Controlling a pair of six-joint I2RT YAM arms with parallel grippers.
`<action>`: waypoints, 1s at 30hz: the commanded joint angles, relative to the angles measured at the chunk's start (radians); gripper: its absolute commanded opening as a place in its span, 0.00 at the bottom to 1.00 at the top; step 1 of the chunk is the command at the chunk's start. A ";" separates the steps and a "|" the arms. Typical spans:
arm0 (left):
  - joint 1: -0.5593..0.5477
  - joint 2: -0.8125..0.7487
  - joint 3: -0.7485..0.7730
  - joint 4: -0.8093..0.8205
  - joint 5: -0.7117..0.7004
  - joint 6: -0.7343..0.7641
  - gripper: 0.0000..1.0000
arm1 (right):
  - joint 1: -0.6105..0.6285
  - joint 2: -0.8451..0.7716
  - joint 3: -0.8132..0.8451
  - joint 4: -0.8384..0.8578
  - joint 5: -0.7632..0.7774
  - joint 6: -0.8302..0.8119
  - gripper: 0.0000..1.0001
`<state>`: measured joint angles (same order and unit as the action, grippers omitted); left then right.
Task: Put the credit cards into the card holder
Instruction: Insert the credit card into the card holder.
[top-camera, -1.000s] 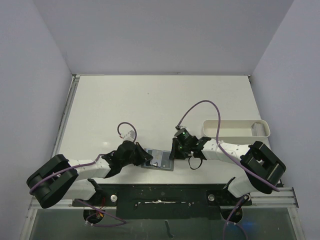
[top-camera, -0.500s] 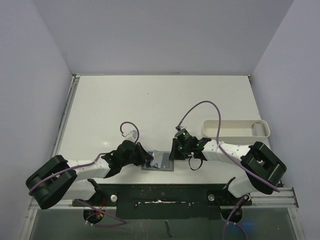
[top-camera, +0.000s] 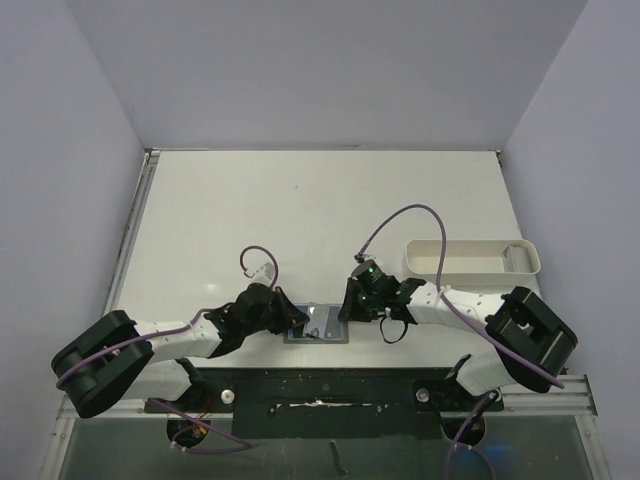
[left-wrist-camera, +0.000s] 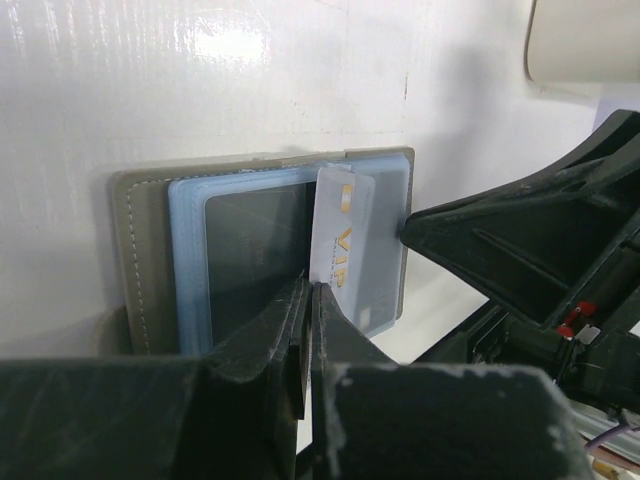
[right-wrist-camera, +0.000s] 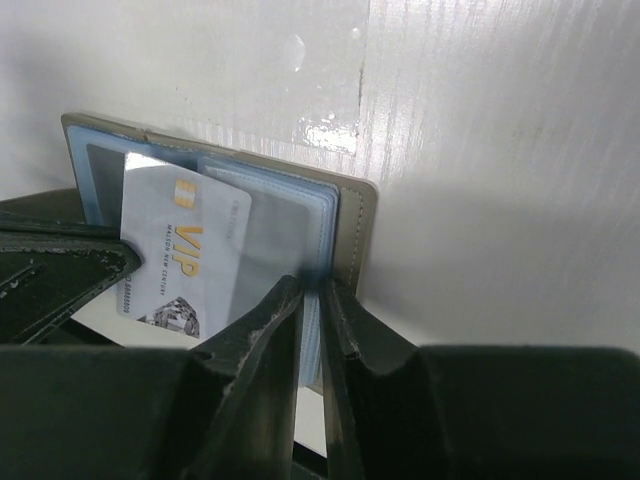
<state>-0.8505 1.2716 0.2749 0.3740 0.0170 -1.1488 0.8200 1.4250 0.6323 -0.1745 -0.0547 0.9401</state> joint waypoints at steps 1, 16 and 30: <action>-0.011 -0.020 -0.002 -0.005 -0.042 -0.035 0.00 | 0.012 -0.059 -0.008 0.005 0.028 0.024 0.20; -0.063 0.037 0.044 -0.018 -0.075 -0.054 0.16 | 0.012 -0.138 -0.095 0.021 -0.003 0.048 0.26; -0.107 0.109 0.138 -0.092 -0.090 -0.048 0.26 | 0.014 -0.124 -0.114 0.071 -0.018 0.061 0.20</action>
<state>-0.9497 1.3575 0.3702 0.3099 -0.0528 -1.2015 0.8265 1.3014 0.5087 -0.1715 -0.0631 0.9848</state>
